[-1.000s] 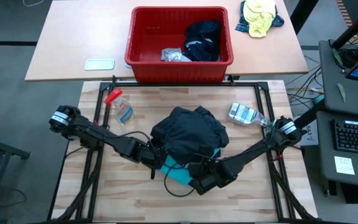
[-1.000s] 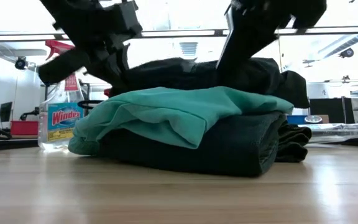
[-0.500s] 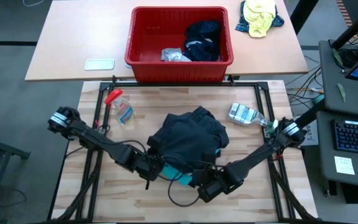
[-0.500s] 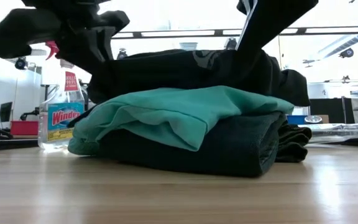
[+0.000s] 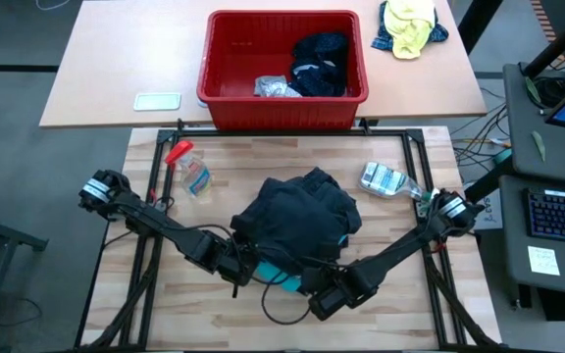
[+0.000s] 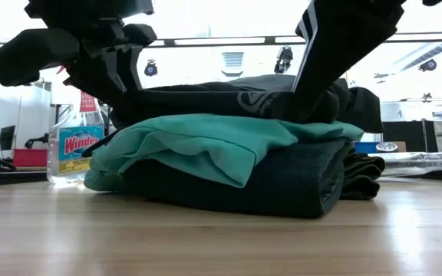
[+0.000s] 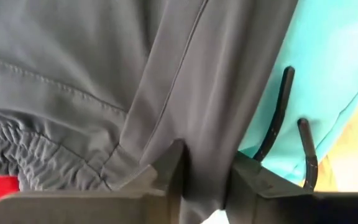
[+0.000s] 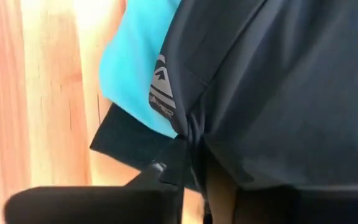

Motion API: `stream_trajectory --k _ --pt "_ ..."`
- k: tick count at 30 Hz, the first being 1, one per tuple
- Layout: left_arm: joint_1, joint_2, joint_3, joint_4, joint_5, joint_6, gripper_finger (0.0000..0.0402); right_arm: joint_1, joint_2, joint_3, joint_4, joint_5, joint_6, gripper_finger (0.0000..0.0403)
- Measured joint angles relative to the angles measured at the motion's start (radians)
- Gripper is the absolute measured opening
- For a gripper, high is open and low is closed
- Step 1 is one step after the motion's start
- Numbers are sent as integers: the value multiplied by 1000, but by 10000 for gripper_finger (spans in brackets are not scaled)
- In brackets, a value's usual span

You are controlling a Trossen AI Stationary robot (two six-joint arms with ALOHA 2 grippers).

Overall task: Fold Laundry from Bin
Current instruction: Fold the black shorts

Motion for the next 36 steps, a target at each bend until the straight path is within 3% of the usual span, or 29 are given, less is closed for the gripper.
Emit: stream_trajectory --k 5,7,12,21,24,29,31,33,36 --pt "-10 -7 0 -83 3 -41 133 14 -24 0 -40 -32 50 113" --pt "-14 -18 0 -146 57 -46 154 24 -46 -1 -63 -38 70 136" --pt "-15 -66 0 -233 103 -62 182 43 -123 -6 -116 -43 65 175" --pt "23 -193 0 -109 22 124 169 12 -295 -87 -97 150 -117 177" --pt "71 -219 -2 26 74 259 168 -36 -371 -149 -48 227 -192 167" --pt "193 -213 -9 257 464 441 155 -172 -519 -349 306 229 -458 143" --pt "228 -194 -12 279 493 445 144 -244 -575 -461 554 144 -587 130" --pt "249 -174 -16 279 484 444 128 -325 -604 -576 805 -13 -674 116" --pt "269 -138 -16 282 476 429 102 -442 -606 -722 1103 -225 -706 92"
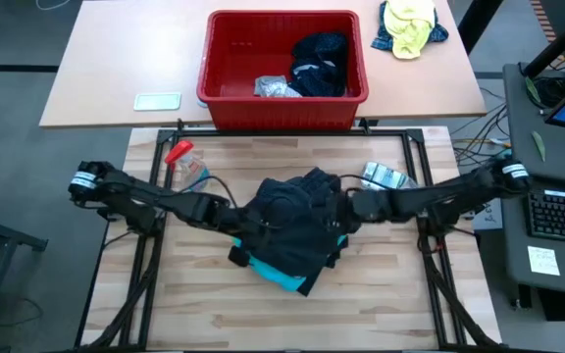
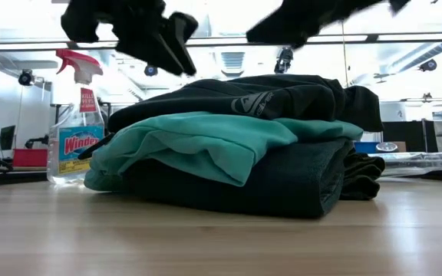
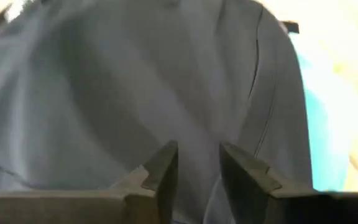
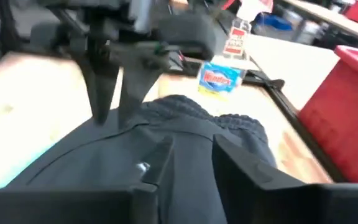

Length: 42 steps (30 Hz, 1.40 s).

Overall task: Fold Laundry from Bin
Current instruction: Fold the black shorts

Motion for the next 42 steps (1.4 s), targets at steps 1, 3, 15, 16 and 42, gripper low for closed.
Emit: stream_trajectory --k 1,3,15,16,42 --pt "4 13 0 1 0 -11 93 -35 8 -35 73 -43 8 83" --pt "10 37 0 13 0 -29 78 -98 22 -89 151 -72 24 65" --pt "25 123 30 60 -106 -84 40 -268 -16 -201 159 -68 -7 9" --pt "25 119 41 59 -132 -82 40 -270 -36 -201 157 -67 -11 9" --pt "447 103 158 223 275 69 102 -592 -117 -34 -360 -473 293 77"
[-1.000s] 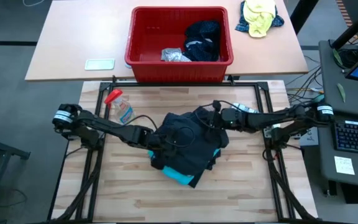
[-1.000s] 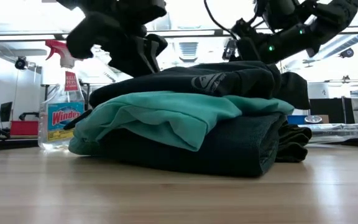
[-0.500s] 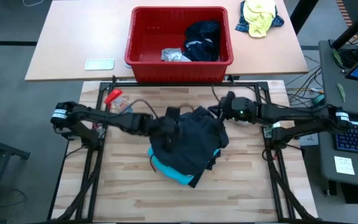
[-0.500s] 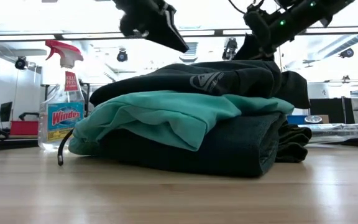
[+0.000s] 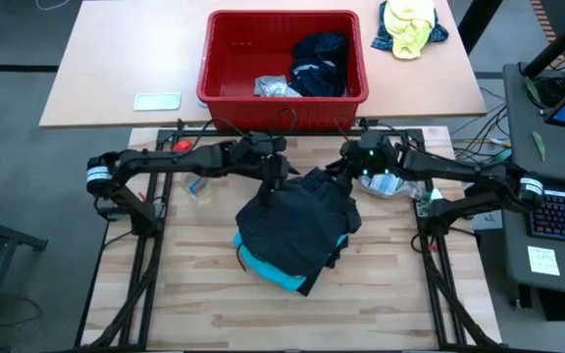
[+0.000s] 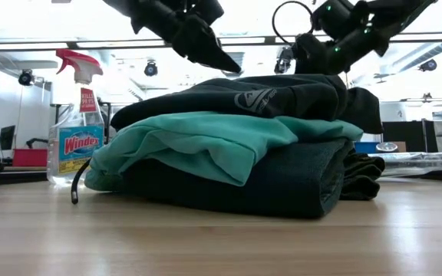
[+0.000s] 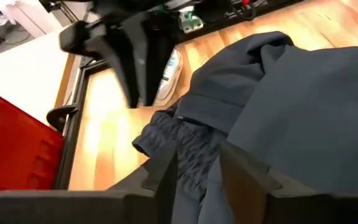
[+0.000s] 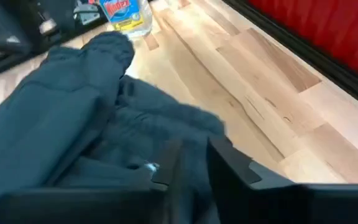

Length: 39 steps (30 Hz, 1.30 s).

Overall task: Fold Laundry from Bin
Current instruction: Fold the black shorts

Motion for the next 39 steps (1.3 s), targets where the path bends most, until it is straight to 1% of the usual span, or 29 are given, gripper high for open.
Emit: stream_trajectory --k 3,7,9,13,16,19,22,24,27,28,31,35,39 --pt "0 26 0 15 1 3 131 -49 29 0 12 -75 -2 122" --pt "2 72 -1 11 0 26 162 -78 79 0 62 -219 -1 178" --pt "5 93 -1 3 0 34 172 -79 112 1 95 -241 9 202" --pt "6 123 -1 -4 -1 35 179 -79 176 1 135 -255 7 234" --pt "6 127 -1 -2 -2 35 171 -80 209 1 186 -341 7 241" --pt "5 126 -1 -4 -2 35 151 -77 223 1 234 -429 15 228" --pt "5 125 -1 -7 -2 44 116 -63 227 1 254 -446 32 192" --pt "3 125 -1 -11 -2 59 83 -50 224 1 254 -447 32 158" --pt "-5 125 6 -38 -2 81 23 -35 215 1 256 -448 32 97" --pt "-8 125 17 -58 -3 82 12 -31 213 1 257 -447 32 76" --pt "-27 124 69 -109 -19 83 8 -24 212 1 261 -443 32 24" --pt "-60 123 181 -177 -46 114 2 8 212 1 288 -442 29 20" --pt "-63 148 269 -182 -90 102 1 37 213 1 307 -421 5 20"
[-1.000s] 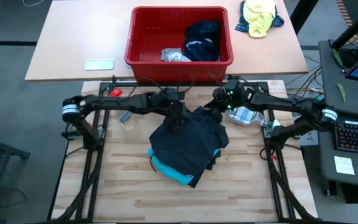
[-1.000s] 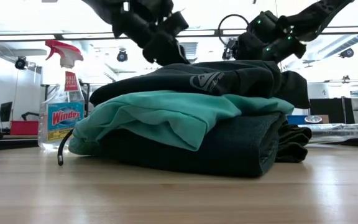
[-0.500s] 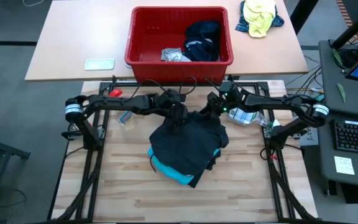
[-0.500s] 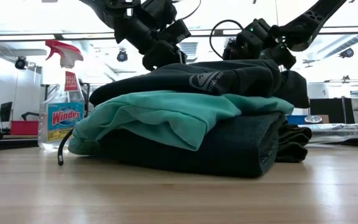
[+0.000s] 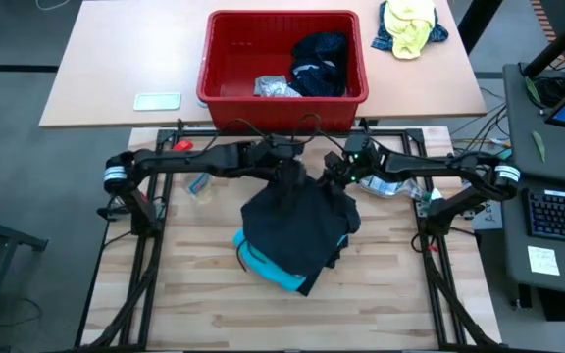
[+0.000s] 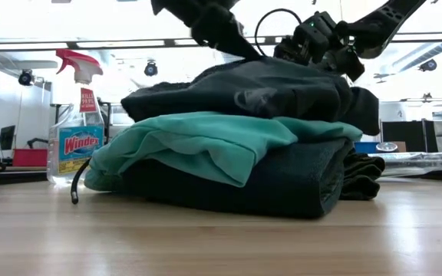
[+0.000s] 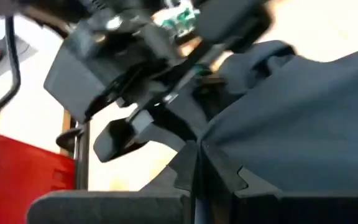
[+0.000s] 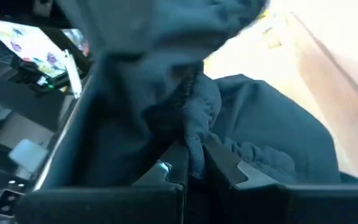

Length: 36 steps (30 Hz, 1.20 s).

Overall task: Fold Laundry from Bin
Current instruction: Fold the black shorts

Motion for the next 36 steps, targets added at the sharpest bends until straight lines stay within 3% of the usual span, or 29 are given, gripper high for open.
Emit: stream_trajectory --k 6,10,16,21,27,33,36 --pt "6 126 44 3 -63 -77 1 12 1 -4 -18 189 -10 37" --pt "2 192 49 22 -222 -103 0 2 0 -6 -53 213 -5 77" --pt "7 196 46 17 -253 -166 0 -26 -63 1 -169 303 -19 150" --pt "6 170 45 10 -318 -248 2 -23 -165 0 -237 326 -21 186" --pt "-6 137 44 -11 -317 -281 27 52 -284 -25 -243 350 -71 184" --pt "-8 91 44 -51 -326 -279 48 124 -370 -40 -243 526 -122 155" --pt "-3 76 44 -55 -327 -274 51 142 -372 -41 -238 554 -146 133"
